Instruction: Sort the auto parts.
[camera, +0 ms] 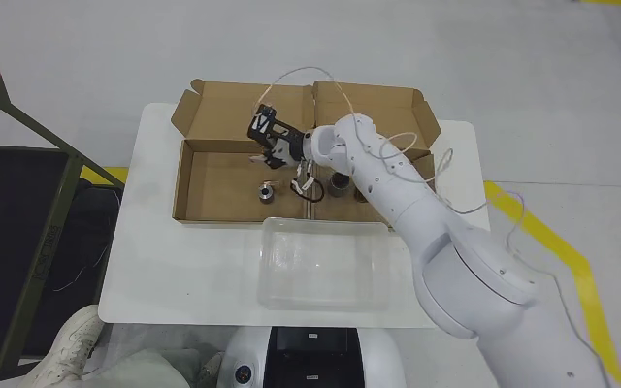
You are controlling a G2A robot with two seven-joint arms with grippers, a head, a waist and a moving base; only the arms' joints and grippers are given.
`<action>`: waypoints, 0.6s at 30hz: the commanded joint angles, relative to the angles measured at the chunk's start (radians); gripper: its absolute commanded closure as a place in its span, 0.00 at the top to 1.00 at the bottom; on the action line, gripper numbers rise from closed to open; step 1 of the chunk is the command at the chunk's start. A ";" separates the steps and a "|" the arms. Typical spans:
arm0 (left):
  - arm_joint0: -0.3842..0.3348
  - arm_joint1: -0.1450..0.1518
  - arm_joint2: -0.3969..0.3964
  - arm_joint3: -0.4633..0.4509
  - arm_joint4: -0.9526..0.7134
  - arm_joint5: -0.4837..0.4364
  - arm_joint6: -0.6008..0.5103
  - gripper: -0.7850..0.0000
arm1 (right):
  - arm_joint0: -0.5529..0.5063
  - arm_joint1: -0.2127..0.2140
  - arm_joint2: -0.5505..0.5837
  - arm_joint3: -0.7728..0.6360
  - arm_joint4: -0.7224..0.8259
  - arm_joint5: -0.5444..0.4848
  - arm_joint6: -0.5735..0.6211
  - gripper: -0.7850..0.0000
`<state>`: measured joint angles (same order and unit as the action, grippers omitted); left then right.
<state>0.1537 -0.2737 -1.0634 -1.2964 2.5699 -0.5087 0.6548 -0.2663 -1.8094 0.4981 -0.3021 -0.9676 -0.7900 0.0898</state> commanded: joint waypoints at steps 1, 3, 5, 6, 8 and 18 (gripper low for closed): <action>0.000 0.000 0.000 0.000 0.000 0.000 0.000 1.00 | -0.001 0.011 0.007 -0.010 -0.007 -0.019 -0.029 0.44; 0.000 0.000 0.000 0.000 0.000 0.000 0.000 1.00 | -0.002 0.024 0.012 -0.025 -0.025 -0.031 -0.058 0.44; 0.000 0.000 0.000 0.000 0.000 0.000 0.000 1.00 | -0.006 0.039 0.018 -0.046 -0.046 -0.035 -0.087 0.45; 0.000 0.000 0.000 0.000 0.000 0.000 0.000 1.00 | -0.009 0.048 0.022 -0.057 -0.056 -0.035 -0.102 0.45; 0.000 0.000 0.000 0.000 0.000 0.000 0.000 1.00 | -0.016 0.065 0.031 -0.082 -0.076 -0.030 -0.127 0.45; 0.000 0.000 0.000 0.000 0.000 0.000 0.000 1.00 | -0.087 0.187 0.127 -0.233 -0.166 0.016 -0.207 0.63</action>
<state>0.1537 -0.2737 -1.0634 -1.2964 2.5699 -0.5087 0.6548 -0.3435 -1.6348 0.6143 -0.5119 -1.1256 -0.7806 -0.1176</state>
